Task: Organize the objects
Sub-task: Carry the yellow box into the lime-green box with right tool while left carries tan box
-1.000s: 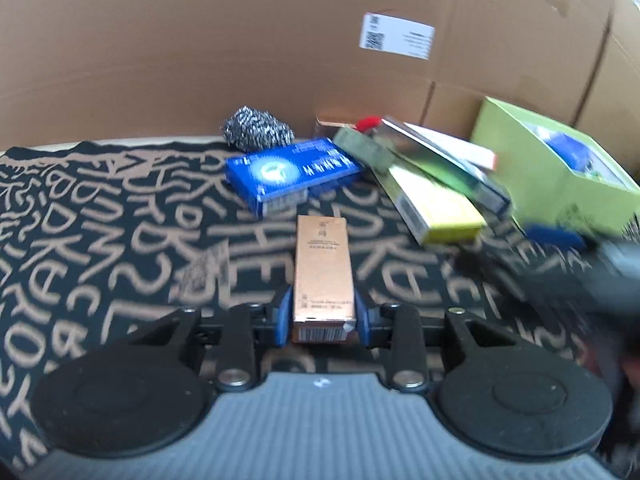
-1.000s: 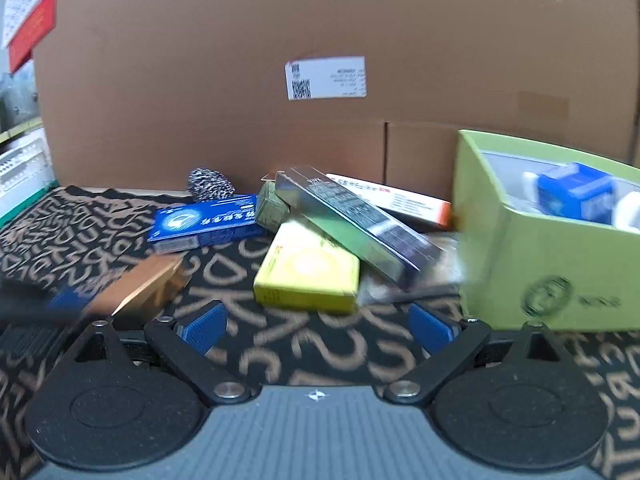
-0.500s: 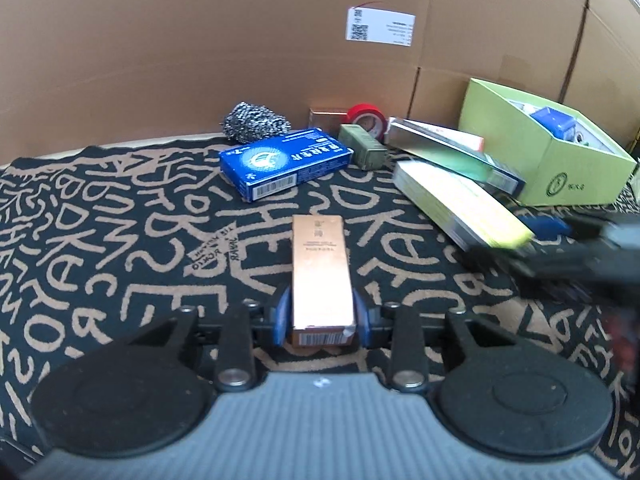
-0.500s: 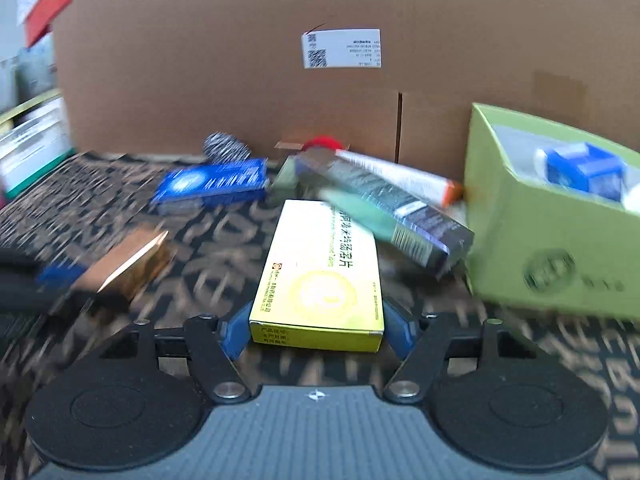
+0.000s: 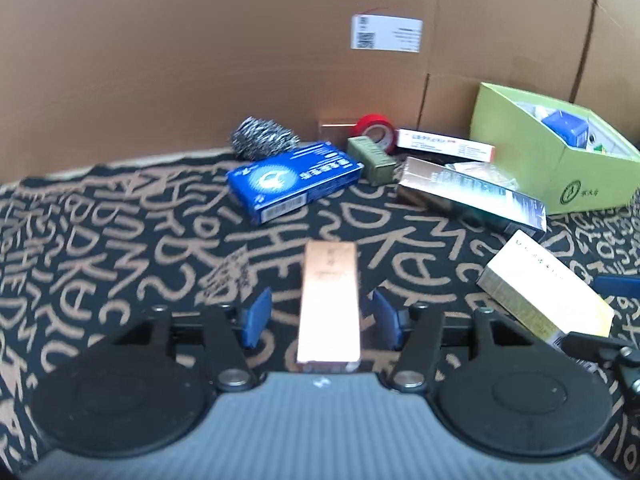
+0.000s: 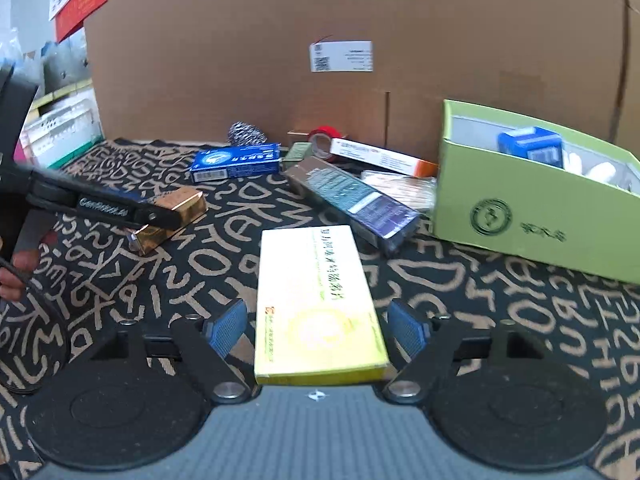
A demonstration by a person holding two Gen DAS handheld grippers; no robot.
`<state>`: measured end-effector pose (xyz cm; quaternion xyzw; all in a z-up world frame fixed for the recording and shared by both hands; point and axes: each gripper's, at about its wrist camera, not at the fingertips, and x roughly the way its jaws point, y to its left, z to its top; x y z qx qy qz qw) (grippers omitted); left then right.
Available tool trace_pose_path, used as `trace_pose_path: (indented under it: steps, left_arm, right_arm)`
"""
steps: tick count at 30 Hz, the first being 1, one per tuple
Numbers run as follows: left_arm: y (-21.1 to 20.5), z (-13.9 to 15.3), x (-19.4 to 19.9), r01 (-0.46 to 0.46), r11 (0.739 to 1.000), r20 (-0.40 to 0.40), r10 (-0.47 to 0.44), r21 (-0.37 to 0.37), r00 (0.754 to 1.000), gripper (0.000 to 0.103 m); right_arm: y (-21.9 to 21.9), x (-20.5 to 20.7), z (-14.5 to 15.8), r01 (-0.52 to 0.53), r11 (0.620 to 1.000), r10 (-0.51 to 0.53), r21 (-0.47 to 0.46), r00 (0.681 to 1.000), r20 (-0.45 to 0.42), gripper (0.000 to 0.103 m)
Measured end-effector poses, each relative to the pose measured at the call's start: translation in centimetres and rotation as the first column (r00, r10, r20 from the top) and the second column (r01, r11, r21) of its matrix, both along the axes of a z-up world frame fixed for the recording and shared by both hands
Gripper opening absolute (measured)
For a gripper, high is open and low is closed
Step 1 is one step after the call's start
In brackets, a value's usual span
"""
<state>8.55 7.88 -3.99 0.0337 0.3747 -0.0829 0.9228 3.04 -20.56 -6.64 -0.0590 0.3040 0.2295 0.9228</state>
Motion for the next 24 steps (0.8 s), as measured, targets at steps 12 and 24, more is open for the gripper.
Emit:
trace_pose_path:
  steps: [12, 24]
  left_arm:
    - [-1.1, -1.4, 1.1, 0.008, 0.998, -0.024, -0.007, 0.055, 1.0, 0.061]
    - [-3.4, 1.0, 0.1, 0.092, 0.996, 0.013, -0.092, 0.0, 0.996, 0.031]
  right_arm:
    - [0.8, 1.5, -0.8, 0.001, 1.0, -0.001, -0.016, 1.0, -0.001, 0.074]
    - [-0.7, -0.3, 0.8, 0.019, 0.997, -0.022, 0.07, 0.999, 0.045, 0.07]
